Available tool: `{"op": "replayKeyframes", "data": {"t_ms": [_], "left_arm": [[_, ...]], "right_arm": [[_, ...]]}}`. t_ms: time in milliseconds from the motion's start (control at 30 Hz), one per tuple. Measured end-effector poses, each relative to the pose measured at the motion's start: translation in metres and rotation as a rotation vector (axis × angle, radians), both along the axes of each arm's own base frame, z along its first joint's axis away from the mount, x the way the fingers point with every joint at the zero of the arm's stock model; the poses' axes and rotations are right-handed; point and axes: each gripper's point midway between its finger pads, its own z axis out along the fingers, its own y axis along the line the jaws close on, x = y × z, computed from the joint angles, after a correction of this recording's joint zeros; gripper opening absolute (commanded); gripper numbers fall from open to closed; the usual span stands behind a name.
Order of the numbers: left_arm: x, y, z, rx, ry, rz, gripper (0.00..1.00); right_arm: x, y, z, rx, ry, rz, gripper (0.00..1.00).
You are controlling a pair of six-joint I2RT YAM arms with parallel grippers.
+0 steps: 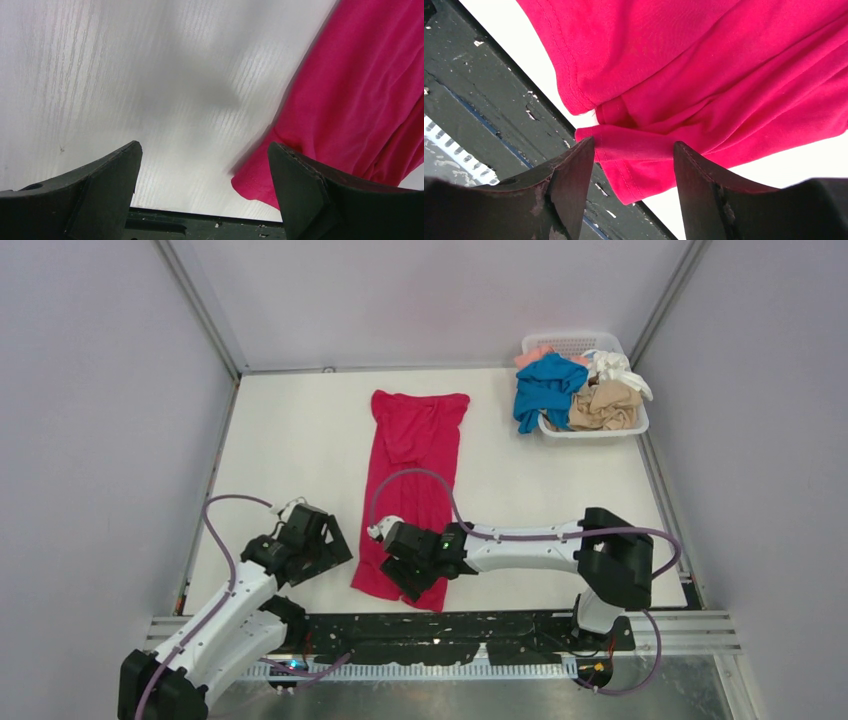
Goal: Fold and stack the t-shirts
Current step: Grab the bottom of the folded rectangular tshirt with both arms
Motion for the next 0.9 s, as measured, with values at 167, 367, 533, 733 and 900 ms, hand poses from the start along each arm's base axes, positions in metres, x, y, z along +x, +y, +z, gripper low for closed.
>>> {"op": "replayKeyframes", "data": {"t_ms": [167,367,533,733,900], "left_arm": [[0.000,0.000,0.000,0.000,0.001,-0.001,1.00],[0.001,-0.005,0.004,-0.031,-0.018,-0.018,1.00],[0.000,-0.011,0.005,-0.060,-0.036,-0.058,1.00],[-0.013,-0.024,-0.012,-0.137,-0.018,-0.125,0.93],[-0.012,-0.035,-0.014,-0.196,-0.031,-0.149,0.85]], "right_arm": [[-0.006,-0.001,-0.013,-0.024,0.023,0.002,0.60],[-0.013,-0.004,-0.031,-0.031,0.067,0.002,0.22],[-0.012,0.006,-0.028,0.008,0.053,-0.002,0.22],[-0.011,0.003,-0.020,0.001,0.006,-0.004,0.29],[-0.011,0.002,-0.005,0.024,-0.023,-0.001,0.30]]}}
